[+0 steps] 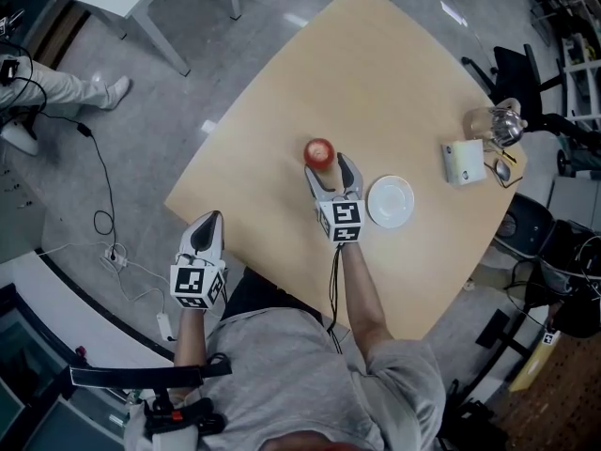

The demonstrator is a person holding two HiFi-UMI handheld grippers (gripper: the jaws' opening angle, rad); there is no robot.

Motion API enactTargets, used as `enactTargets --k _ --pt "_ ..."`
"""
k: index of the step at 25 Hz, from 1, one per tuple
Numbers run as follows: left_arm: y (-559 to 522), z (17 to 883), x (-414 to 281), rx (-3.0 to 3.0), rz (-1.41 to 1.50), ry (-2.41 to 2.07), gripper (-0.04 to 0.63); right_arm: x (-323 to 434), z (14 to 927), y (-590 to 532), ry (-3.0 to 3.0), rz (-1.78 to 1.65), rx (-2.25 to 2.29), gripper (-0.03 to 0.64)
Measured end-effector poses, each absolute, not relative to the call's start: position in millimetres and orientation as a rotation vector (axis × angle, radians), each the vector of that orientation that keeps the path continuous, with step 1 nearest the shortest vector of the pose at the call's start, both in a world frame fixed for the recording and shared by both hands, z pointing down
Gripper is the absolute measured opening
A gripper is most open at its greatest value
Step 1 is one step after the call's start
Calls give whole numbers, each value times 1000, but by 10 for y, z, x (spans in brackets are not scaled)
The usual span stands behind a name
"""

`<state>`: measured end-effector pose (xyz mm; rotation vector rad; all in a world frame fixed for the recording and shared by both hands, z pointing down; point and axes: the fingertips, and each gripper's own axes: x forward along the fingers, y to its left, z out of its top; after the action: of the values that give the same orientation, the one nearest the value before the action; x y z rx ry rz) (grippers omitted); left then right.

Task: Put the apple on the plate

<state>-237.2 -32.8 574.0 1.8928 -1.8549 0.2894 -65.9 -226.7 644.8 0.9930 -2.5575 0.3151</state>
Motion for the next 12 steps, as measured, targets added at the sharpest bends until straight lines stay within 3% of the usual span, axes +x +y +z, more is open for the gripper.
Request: enactTargets --k 12 --pt "-319 5754 -2414 1869 301 -1866 18 -705 6553 -2318 -2541 319 982 356"
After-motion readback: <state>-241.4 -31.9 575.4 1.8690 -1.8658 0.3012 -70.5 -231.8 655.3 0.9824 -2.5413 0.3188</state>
